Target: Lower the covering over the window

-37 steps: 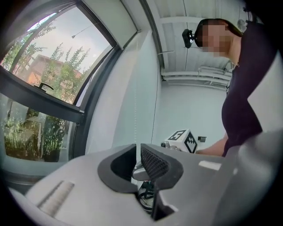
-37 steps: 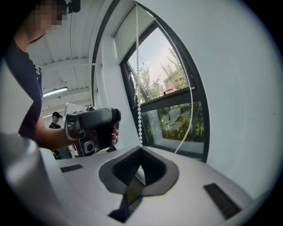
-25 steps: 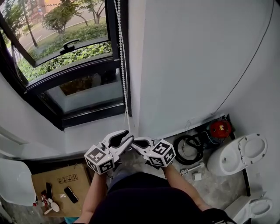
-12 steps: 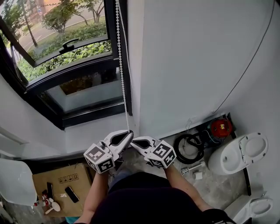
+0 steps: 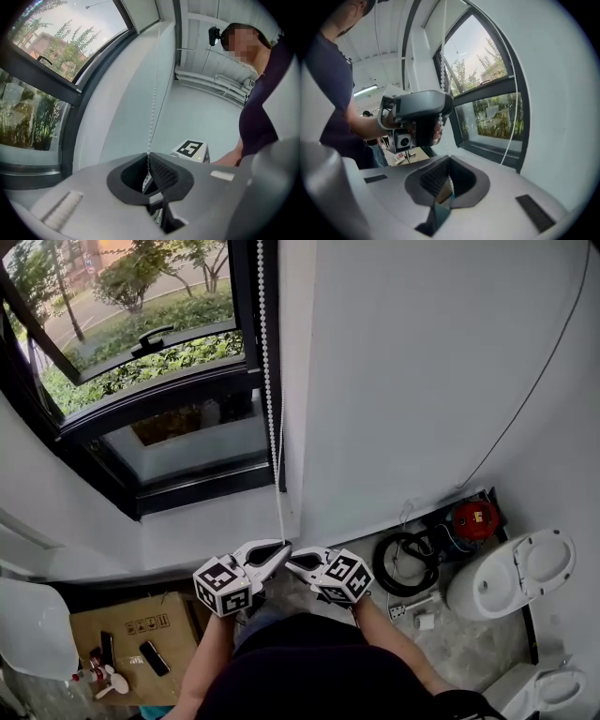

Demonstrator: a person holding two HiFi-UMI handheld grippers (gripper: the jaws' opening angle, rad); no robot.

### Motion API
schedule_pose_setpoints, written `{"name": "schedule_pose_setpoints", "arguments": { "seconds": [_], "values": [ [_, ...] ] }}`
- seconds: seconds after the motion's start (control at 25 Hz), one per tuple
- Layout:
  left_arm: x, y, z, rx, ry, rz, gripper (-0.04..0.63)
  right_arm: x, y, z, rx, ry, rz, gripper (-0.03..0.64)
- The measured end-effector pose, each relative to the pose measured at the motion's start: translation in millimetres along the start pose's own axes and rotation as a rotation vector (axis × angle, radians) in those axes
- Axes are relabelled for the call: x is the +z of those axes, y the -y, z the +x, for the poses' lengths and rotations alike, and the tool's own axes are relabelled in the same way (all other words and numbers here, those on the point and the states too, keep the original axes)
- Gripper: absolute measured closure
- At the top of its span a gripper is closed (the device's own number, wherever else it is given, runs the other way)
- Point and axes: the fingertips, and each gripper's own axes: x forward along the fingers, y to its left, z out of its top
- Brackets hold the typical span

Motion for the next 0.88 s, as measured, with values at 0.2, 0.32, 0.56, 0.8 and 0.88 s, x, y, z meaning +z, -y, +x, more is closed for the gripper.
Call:
{"name": "schedule_pose_setpoints", "arguments": {
  "seconds": [0.2,0.32,0.56,0.8,0.88],
  "values": [
    [-22.8,3.1,-0.3,-0.006,-0.028,-0.033,0.575,-20.4,-7.4,4.7,0.019,-0.082,-0.021,0.604],
    [-27.9,9.6,0.4,-0.041,-0.029,-0.026,0.575,-24.0,-7.2,3.5,0.019,-0.089,-0.034,0.604],
    [-28.0,15.1,-0.9,-0.072,-0.029,-0.014,0.575,-24.8,-5.6,-12.1,0.072,-0.158,-0.093,0.537],
    [-28.5,14.1,-3.8,-0.058,-0.002,-0.035,0.575,31.4,2.3,-70.5,0.072,-0.058,-0.134,0.477],
    [-29.3,14.6,-3.5,-0.061,0.001,-0.036,0.577,65.2,-1.9,-86.5,0.069,0.046,-0.159,0.477]
  ]
}}
